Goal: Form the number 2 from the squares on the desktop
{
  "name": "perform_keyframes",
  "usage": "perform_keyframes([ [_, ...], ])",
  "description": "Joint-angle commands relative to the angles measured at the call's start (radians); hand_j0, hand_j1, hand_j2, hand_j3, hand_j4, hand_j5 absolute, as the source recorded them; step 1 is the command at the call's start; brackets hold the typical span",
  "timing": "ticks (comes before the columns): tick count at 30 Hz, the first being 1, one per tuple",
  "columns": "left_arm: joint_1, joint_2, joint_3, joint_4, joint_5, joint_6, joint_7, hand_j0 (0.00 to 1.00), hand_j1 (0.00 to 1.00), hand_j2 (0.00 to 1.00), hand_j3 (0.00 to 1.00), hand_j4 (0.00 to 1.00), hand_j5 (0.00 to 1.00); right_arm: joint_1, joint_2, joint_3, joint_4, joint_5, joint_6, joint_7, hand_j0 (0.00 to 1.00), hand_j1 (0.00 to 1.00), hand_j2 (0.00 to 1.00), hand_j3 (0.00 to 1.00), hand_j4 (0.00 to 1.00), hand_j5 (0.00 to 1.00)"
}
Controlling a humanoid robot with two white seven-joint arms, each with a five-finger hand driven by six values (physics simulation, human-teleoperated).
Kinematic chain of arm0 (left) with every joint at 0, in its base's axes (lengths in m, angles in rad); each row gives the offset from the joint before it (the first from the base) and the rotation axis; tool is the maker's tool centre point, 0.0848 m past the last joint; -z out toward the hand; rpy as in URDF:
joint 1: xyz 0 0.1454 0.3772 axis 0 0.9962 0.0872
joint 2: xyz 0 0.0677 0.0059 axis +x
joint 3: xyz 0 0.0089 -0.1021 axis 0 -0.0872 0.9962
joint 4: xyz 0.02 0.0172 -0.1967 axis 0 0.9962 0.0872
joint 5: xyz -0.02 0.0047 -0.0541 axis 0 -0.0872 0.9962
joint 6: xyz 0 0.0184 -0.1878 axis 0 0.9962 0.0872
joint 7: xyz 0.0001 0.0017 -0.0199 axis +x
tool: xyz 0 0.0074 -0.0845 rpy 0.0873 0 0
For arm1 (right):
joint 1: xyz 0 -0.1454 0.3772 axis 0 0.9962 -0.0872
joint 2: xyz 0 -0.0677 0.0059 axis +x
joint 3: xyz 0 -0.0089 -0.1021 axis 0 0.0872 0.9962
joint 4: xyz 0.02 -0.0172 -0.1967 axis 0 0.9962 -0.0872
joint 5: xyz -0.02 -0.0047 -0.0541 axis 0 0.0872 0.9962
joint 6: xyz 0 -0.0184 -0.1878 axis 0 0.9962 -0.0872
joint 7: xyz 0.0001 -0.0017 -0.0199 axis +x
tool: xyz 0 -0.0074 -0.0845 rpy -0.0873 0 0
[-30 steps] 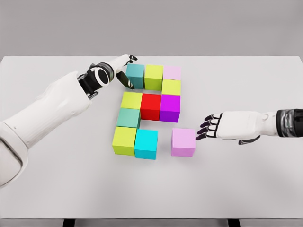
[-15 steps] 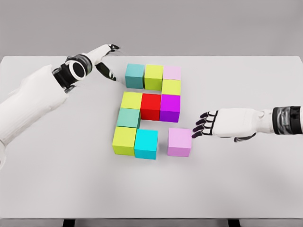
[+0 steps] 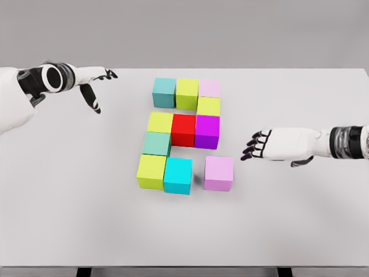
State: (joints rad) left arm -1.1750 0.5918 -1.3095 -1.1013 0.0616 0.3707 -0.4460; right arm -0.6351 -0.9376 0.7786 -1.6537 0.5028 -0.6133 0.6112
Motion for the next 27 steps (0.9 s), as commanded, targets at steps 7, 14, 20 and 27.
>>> perform_keyframes([
  [7, 0.0, -0.075, -0.002, -0.002, -0.019, -0.007, -0.014, 1.0, 1.0, 1.0, 1.0, 1.0, 1.0, 0.002, 0.003, 0.047, -0.081, 0.008, 0.002, 0.0, 1.0, 1.0, 1.0, 1.0, 1.0, 1.0],
  [14, 0.006, -0.101, -0.004, 0.0, -0.02, -0.006, -0.014, 1.0, 1.0, 1.0, 1.0, 1.0, 1.0, -0.002, 0.006, 0.056, -0.103, 0.005, 0.002, 0.0, 1.0, 1.0, 1.0, 1.0, 1.0, 1.0],
  [20, 0.012, -0.13, -0.016, 0.008, -0.022, -0.006, -0.013, 1.0, 1.0, 1.0, 1.0, 1.0, 1.0, -0.017, 0.022, 0.054, -0.103, -0.001, 0.002, 0.0, 1.0, 1.0, 1.0, 1.0, 1.0, 1.0],
  [27, 0.012, -0.184, -0.016, 0.054, -0.043, -0.006, -0.007, 1.0, 1.0, 1.0, 1.0, 1.0, 1.0, -0.017, 0.03, 0.065, -0.104, -0.001, 0.002, 0.0, 1.0, 1.0, 1.0, 1.0, 1.0, 1.0],
])
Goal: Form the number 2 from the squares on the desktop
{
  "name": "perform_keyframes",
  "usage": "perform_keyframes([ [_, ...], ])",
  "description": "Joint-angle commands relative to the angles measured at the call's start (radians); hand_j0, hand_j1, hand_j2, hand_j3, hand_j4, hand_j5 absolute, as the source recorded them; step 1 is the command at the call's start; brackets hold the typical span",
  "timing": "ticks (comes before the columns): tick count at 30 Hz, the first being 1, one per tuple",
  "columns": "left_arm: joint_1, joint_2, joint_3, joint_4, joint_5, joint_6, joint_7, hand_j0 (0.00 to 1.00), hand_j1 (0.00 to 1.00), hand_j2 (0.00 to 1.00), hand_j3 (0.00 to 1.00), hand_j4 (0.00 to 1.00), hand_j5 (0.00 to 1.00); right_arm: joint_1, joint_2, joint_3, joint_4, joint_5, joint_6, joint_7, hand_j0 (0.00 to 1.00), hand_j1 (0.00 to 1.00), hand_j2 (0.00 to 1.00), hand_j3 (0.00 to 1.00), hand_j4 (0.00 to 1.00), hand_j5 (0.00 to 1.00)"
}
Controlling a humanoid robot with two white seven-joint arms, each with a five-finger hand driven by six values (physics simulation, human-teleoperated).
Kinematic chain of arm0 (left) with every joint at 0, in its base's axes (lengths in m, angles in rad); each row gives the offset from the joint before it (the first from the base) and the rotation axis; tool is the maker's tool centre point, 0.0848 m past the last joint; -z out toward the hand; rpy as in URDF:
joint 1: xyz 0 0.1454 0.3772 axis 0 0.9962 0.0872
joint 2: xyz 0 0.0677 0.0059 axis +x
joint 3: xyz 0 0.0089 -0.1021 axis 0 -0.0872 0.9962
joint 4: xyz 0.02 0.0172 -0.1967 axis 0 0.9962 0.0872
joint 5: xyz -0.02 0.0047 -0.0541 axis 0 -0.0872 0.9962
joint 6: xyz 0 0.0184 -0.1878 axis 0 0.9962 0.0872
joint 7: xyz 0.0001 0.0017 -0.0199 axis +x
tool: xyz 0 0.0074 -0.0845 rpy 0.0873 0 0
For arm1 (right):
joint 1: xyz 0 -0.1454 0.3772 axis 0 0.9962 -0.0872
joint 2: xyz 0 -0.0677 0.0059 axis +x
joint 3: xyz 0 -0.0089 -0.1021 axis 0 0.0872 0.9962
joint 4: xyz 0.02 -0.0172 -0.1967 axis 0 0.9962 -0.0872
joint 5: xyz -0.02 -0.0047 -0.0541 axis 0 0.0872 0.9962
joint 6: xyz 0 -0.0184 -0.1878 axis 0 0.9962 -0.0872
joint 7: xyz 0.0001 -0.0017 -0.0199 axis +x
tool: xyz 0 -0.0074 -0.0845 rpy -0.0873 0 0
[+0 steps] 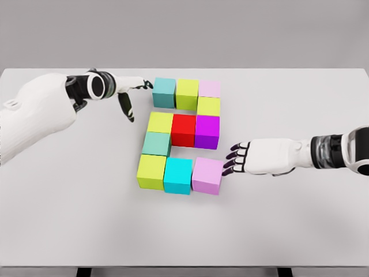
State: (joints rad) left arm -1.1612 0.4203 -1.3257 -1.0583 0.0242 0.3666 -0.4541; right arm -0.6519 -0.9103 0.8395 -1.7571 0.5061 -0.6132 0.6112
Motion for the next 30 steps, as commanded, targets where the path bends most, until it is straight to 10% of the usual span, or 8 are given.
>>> perform_keyframes([
  [1, -0.001, -0.012, 0.0, 0.009, -0.006, -0.001, 0.002, 1.0, 1.0, 1.0, 1.0, 1.0, 1.0, 0.0, 0.002, 0.004, -0.001, -0.004, 0.002, 0.0, 1.0, 1.0, 1.0, 1.0, 1.0, 1.0],
  [30, -0.003, 0.074, -0.013, -0.055, -0.003, -0.051, -0.029, 1.0, 1.0, 1.0, 1.0, 1.0, 1.0, -0.011, 0.004, 0.003, 0.008, -0.003, 0.002, 0.0, 1.0, 1.0, 1.0, 1.0, 1.0, 1.0],
])
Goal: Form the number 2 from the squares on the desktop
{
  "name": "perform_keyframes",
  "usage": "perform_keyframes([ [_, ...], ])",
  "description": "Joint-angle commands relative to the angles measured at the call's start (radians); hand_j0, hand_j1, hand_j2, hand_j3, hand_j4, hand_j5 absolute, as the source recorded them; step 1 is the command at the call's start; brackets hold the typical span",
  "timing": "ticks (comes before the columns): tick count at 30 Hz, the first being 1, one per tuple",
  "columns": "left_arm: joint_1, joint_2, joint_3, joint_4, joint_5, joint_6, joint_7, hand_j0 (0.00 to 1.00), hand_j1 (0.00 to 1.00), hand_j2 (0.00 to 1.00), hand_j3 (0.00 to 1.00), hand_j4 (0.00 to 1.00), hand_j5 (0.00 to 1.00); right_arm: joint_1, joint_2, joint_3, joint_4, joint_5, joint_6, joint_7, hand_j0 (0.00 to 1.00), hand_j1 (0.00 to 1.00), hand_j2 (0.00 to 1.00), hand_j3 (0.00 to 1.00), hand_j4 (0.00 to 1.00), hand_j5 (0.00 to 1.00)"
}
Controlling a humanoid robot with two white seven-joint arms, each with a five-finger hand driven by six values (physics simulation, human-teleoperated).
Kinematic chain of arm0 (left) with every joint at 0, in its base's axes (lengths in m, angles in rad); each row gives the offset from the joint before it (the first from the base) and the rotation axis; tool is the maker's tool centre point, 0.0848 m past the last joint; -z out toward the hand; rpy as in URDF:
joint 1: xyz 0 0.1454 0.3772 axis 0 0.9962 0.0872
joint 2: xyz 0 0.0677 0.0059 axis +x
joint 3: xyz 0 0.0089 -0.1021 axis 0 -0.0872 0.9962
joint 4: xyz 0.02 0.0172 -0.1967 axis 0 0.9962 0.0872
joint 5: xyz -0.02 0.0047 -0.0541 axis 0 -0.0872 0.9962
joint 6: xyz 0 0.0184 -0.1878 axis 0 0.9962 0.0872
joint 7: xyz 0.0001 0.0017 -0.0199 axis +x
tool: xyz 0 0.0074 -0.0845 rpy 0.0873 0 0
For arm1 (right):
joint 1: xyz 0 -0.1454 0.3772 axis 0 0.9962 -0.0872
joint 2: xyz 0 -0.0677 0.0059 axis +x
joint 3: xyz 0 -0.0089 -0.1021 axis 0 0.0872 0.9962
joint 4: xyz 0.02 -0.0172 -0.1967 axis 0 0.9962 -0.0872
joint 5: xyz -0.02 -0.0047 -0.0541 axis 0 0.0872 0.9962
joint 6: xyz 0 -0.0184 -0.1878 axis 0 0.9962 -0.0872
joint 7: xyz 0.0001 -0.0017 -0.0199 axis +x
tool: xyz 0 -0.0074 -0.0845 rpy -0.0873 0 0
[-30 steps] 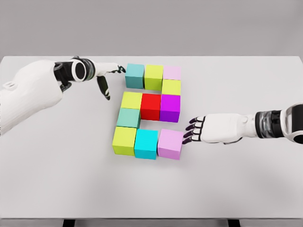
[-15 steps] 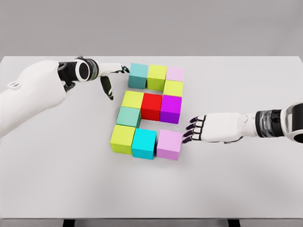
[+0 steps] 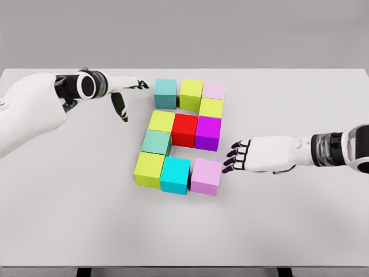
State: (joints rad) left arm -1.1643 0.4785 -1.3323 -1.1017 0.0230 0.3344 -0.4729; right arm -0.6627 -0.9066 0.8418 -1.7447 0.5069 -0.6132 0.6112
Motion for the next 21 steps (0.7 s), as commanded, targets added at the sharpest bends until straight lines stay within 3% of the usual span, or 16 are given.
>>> perform_keyframes([
  [1, 0.0, 0.018, -0.007, -0.012, -0.001, -0.035, -0.024, 1.0, 1.0, 1.0, 1.0, 1.0, 1.0, 0.0, 0.0, 0.0, -0.006, -0.004, 0.002, 0.0, 1.0, 1.0, 1.0, 1.0, 1.0, 1.0],
  [4, 0.0, 0.026, -0.008, -0.012, -0.001, -0.095, -0.042, 1.0, 1.0, 1.0, 1.0, 1.0, 1.0, -0.002, 0.005, 0.002, -0.012, -0.005, 0.002, 0.0, 1.0, 1.0, 1.0, 1.0, 1.0, 1.0],
  [21, 0.002, 0.002, -0.024, -0.01, -0.003, -0.109, -0.035, 1.0, 1.0, 1.0, 1.0, 1.0, 1.0, -0.005, 0.012, 0.011, -0.013, -0.005, 0.002, 0.0, 1.0, 1.0, 1.0, 1.0, 1.0, 1.0],
])
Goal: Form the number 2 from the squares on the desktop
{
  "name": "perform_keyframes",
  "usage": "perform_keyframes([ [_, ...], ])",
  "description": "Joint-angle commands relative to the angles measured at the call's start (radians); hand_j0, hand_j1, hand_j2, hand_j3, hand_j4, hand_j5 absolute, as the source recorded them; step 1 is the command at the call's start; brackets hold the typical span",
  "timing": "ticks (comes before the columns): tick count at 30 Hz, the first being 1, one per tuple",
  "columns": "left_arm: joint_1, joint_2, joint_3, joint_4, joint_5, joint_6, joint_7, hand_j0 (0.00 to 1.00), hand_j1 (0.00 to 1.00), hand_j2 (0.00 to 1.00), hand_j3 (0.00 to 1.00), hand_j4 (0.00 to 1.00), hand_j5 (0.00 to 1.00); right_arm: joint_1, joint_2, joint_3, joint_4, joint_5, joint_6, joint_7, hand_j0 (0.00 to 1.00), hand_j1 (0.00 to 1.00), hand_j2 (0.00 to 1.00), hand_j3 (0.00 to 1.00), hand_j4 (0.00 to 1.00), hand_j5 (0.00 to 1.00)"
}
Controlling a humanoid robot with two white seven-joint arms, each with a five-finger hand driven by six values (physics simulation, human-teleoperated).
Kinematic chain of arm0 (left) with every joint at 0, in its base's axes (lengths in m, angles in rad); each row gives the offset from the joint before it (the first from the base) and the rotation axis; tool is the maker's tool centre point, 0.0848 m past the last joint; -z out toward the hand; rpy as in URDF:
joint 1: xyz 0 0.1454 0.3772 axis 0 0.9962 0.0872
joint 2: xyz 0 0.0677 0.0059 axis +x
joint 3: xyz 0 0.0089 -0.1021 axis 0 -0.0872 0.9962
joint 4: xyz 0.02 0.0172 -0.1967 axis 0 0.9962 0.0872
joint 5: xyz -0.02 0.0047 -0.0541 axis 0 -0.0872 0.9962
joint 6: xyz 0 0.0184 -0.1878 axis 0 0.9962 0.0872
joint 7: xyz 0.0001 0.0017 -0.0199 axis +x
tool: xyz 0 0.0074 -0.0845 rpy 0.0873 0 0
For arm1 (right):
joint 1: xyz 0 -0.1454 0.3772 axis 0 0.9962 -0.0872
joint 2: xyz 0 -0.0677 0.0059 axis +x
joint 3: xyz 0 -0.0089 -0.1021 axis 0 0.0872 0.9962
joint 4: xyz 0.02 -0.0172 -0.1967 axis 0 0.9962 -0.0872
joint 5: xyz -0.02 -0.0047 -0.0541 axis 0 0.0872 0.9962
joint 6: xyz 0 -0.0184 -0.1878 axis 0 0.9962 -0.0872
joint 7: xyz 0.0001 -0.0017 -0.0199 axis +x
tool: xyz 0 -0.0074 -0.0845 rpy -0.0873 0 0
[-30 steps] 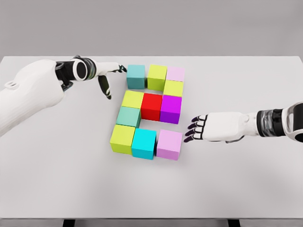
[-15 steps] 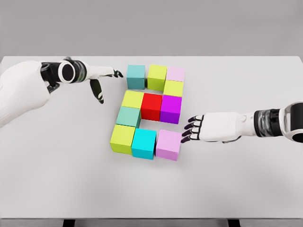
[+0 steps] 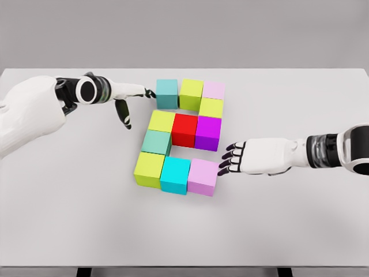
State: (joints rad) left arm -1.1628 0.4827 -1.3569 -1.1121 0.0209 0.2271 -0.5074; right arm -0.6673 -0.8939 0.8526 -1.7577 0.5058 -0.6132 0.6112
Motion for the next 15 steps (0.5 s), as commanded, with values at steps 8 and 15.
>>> perform_keyframes([
  [8, -0.002, -0.01, 0.001, 0.009, -0.002, 0.0, 0.006, 1.0, 1.0, 1.0, 1.0, 1.0, 1.0, -0.017, -0.011, -0.017, 0.012, -0.009, 0.002, 0.0, 1.0, 1.0, 1.0, 1.0, 1.0, 1.0],
  [15, -0.005, -0.047, 0.013, 0.113, -0.006, 0.003, 0.006, 1.0, 1.0, 1.0, 1.0, 1.0, 1.0, -0.018, -0.013, -0.107, 0.109, -0.09, 0.002, 0.0, 1.0, 1.0, 1.0, 1.0, 1.0, 1.0],
])
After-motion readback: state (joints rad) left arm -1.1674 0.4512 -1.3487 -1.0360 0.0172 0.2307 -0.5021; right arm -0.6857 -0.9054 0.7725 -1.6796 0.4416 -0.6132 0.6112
